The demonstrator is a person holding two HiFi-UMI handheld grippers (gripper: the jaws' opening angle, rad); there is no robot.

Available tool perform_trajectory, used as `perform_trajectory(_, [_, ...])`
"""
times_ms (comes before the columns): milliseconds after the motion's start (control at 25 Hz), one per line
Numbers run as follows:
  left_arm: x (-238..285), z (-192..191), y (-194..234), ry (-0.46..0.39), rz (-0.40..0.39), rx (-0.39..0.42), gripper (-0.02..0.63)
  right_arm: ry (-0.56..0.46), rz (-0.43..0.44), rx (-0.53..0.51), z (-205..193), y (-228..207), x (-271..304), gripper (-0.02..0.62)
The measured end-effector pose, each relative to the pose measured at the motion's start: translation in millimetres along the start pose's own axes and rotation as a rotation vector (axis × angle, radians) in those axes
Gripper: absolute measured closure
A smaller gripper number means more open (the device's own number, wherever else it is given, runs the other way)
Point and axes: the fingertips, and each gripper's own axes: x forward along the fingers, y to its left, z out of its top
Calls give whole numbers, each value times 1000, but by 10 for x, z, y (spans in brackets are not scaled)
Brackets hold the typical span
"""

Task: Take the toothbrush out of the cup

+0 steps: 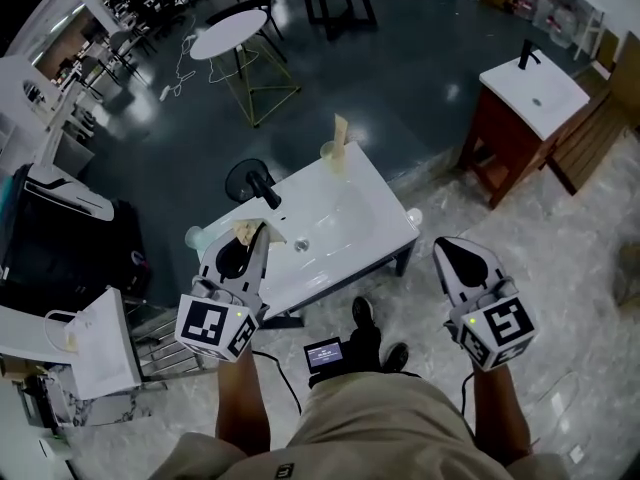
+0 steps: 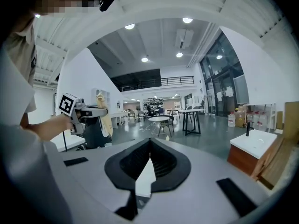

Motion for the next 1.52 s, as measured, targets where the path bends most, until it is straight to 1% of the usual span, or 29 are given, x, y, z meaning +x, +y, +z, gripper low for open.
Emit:
perform_trajectory(120, [155, 11, 28, -15, -3, 0, 580, 9, -13, -4, 1, -134, 54, 591])
perform_trajectory(360, [379, 1, 205, -22, 7, -13, 580, 24, 1, -13, 64, -266, 312, 591])
perform_trajectory(480, [447, -48, 311, -4, 17, -12, 580, 38, 9, -6, 42, -361, 544, 591])
perform_trajectory(640, [524, -197, 530, 27, 42, -24, 580, 56, 31, -7, 22, -495, 1010, 589])
perform_trajectory(840, [661, -559, 862, 78, 66, -62, 580, 79, 50, 0, -58, -677, 1813, 589])
perform_trajectory(1000, [726, -904, 1136, 132, 100, -115, 580, 124, 79, 19, -227, -755, 2473, 589])
perform_trajectory(1200, [856, -1343, 1459, 190, 127, -164, 580, 178, 95, 54, -580, -885, 3311, 589])
perform_trajectory(1360, [964, -1720, 1674, 233, 142, -198, 580, 216, 87, 79, -923, -1019, 3904, 588])
perform_trajectory(1400, [987, -1805, 1710, 243, 145, -207, 580, 227, 83, 85, -1010, -1054, 4031, 583])
perform_trajectory(1440, [1008, -1886, 1742, 252, 147, -215, 580, 238, 78, 92, -1098, -1089, 4151, 561])
perform_trajectory(1480, [1027, -1968, 1770, 262, 149, -223, 580, 249, 74, 100, -1189, -1118, 4266, 515])
perform_trajectory(1520, [1045, -2052, 1796, 270, 151, -231, 580, 257, 72, 108, -1280, -1142, 4375, 508])
